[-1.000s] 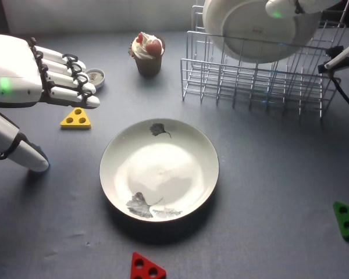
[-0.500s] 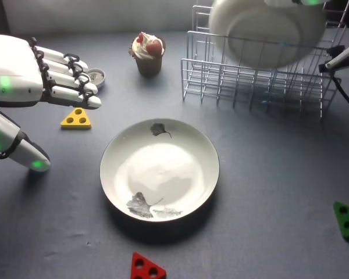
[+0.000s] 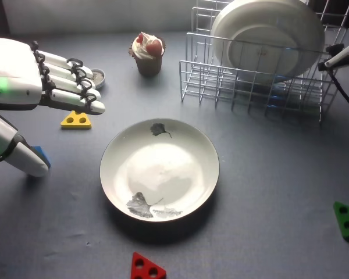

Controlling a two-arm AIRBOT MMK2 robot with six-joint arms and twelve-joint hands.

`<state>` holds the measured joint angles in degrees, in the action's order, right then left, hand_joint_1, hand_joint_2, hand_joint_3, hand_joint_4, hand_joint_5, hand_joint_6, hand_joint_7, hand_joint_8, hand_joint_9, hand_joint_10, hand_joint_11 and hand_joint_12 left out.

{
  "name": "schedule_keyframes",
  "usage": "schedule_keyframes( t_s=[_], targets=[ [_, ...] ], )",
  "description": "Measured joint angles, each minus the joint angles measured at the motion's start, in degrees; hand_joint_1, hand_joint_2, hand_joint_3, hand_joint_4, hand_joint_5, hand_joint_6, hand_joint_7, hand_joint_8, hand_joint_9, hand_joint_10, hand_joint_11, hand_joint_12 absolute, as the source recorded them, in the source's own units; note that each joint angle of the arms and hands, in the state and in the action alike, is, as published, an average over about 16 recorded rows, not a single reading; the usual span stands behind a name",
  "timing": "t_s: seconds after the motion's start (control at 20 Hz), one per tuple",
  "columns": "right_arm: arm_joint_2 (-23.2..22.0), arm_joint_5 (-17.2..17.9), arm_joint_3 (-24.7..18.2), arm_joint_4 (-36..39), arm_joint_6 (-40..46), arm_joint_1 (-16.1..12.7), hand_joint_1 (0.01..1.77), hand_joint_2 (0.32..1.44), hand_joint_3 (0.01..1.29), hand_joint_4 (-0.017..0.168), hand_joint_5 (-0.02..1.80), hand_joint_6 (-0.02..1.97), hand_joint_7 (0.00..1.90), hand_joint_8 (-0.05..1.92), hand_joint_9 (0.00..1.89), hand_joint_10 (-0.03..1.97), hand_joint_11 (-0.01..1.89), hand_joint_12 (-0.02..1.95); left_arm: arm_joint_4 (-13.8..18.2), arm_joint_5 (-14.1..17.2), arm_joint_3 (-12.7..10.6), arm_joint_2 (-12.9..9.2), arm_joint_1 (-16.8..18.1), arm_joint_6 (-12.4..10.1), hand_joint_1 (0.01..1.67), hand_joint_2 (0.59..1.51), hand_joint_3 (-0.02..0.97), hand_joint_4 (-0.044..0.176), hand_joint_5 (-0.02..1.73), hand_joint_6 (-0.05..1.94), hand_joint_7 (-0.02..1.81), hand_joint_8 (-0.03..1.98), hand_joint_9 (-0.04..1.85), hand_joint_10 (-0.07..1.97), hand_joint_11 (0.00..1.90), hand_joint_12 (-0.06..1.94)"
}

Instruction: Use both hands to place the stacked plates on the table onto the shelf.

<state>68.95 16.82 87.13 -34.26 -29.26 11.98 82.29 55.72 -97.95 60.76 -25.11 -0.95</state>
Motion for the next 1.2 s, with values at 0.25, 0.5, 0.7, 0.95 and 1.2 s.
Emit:
schedule_keyframes(
  t_s=[0.25,0.5,0.7,0.95,1.2],
  targets=[
    [-1.01,0.29,-1.41,3.26,0.09,-0.89,1.04,1.00,0.01,-0.003,0.78,0.02,0.87,0.00,0.92,0.00,0.93,0.01,0.38,4.00,0.34,0.11,-0.37,-1.83,0.02,0.978,-0.002,0.008,0.17,0.02,0.21,0.01,0.20,0.02,0.16,0.01],
    [-3.15,3.87,-4.73,14.66,-1.65,-1.78,0.97,0.98,0.01,-0.003,0.68,0.02,0.75,0.00,0.79,0.00,0.81,0.01,0.62,6.96,1.53,0.03,-0.94,-2.67,0.02,0.980,-0.002,0.008,0.17,0.02,0.20,0.01,0.20,0.02,0.17,0.01],
    [-5.94,9.26,-10.34,26.87,-7.85,-1.88,0.91,0.95,0.01,-0.001,0.56,0.02,0.62,0.00,0.65,0.00,0.67,0.01,1.27,7.93,3.33,-0.14,-1.67,-2.48,0.01,0.982,-0.002,0.008,0.17,0.02,0.20,0.00,0.20,0.02,0.17,0.01],
    [-9.55,15.97,-19.38,41.60,-19.25,0.28,0.88,0.91,0.01,0.002,0.40,0.02,0.45,0.00,0.46,0.00,0.48,0.01,2.31,7.41,5.48,-0.49,-2.60,-1.55,0.02,0.986,-0.002,0.007,0.18,0.02,0.22,0.00,0.21,0.02,0.19,0.01],
    [-11.91,20.42,-27.63,49.25,-31.48,4.78,0.98,0.87,0.01,0.005,0.30,0.02,0.34,0.00,0.34,0.00,0.36,0.01,3.67,6.14,7.28,-0.89,-3.71,-0.44,0.01,0.990,-0.001,0.006,0.19,0.02,0.23,0.01,0.22,0.02,0.19,0.01]
  ],
)
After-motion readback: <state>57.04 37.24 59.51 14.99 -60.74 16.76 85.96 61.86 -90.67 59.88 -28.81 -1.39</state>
